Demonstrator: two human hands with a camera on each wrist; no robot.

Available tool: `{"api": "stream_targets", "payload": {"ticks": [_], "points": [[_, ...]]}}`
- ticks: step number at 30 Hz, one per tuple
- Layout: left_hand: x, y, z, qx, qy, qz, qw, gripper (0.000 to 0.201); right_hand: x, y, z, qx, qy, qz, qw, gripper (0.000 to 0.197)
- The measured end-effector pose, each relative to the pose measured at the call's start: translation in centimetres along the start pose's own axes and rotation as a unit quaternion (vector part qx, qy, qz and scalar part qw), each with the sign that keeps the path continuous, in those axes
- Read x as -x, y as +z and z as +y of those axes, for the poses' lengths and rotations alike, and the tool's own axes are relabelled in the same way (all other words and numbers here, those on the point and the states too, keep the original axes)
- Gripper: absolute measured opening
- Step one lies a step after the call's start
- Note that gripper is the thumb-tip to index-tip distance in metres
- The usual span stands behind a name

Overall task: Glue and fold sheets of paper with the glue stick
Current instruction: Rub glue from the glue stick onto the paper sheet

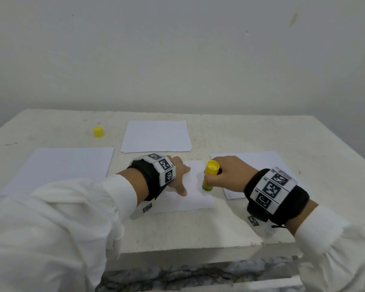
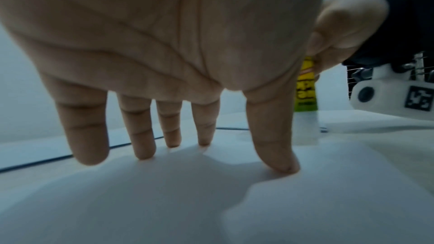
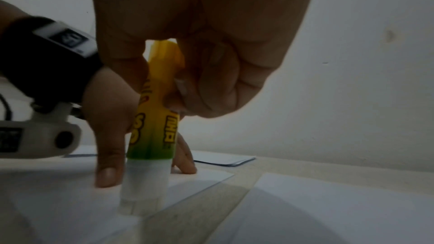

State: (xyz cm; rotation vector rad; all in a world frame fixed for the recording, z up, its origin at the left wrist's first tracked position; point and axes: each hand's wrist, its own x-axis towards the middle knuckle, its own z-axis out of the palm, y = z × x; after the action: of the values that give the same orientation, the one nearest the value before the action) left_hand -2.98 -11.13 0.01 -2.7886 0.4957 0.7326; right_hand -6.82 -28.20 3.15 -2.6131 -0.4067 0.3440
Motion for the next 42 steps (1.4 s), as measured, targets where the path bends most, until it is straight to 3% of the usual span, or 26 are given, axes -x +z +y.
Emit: {"api": "stream_targets", "payload": {"ticks": [4, 7, 11, 14, 16, 18, 22, 25, 30, 32, 35, 36, 38, 42], "points": [[0.2, 0.0, 0.1, 0.004, 0.001, 0.001, 1.0, 0.092, 1.7, -0.1, 0.0, 0.006, 0.009, -0.029, 1.0, 0.026], [0.4, 0.0, 0.0, 0.023, 0.004, 0.008, 1.0, 0.093, 1.4, -1.5, 0.7, -0.146, 0.044, -0.014, 0.988, 0.019], [0.6, 0.5, -0.2, 0.107, -0.006, 0.047, 0.993, 0.092, -1.9, -3.4, 2.3, -0.421, 0.075, 0.068, 0.901, 0.017], [1.0, 0.7, -0.3, 0.132, -0.005, 0.055, 0.99, 0.077, -5.8, -2.8, 2.6, -0.487, 0.118, 0.086, 0.861, 0.016], [1.1, 0.8, -0.4, 0.136, 0.003, 0.061, 0.989, 0.074, -8.5, -2.0, 2.8, -0.43, 0.139, 0.126, 0.883, 0.016], [1.0, 0.9, -0.6, 0.142, 0.007, 0.065, 0.988, 0.075, -10.4, -1.7, 2.6, -0.288, 0.162, 0.154, 0.931, 0.032], [0.7, 1.0, -0.7, 0.13, 0.007, 0.055, 0.99, 0.071, -12.3, -1.6, 1.8, -0.078, 0.174, 0.118, 0.975, 0.039], [0.5, 1.2, -1.2, 0.102, 0.014, 0.062, 0.993, 0.07, -13.3, -1.2, 1.8, -0.026, 0.186, 0.093, 0.978, 0.037], [0.7, 1.6, -1.5, 0.077, 0.017, 0.088, 0.993, 0.061, -13.1, -0.4, 2.2, -0.019, 0.229, 0.087, 0.969, 0.015], [0.8, 1.8, -1.6, 0.083, 0.021, 0.086, 0.993, 0.054, -12.8, -0.2, 2.0, -0.011, 0.241, 0.082, 0.967, 0.02], [1.5, 2.1, -2.2, 0.113, 0.033, 0.089, 0.989, 0.051, -11.9, -0.7, 1.8, 0.0, 0.266, 0.068, 0.962, 0.049], [1.9, 2.2, -2.6, 0.13, 0.035, 0.094, 0.986, 0.052, -11.4, -0.8, 1.6, 0.025, 0.269, 0.055, 0.961, 0.048], [2.9, 2.4, -3.9, 0.161, 0.028, 0.115, 0.98, 0.049, -10.5, -1.4, 1.5, 0.097, 0.278, 0.013, 0.956, 0.023], [5.1, 3.3, -8.8, 0.169, -0.004, 0.127, 0.977, 0.032, -8.6, -1.1, -1.8, 0.098, 0.258, -0.085, 0.957, 0.026]]}}
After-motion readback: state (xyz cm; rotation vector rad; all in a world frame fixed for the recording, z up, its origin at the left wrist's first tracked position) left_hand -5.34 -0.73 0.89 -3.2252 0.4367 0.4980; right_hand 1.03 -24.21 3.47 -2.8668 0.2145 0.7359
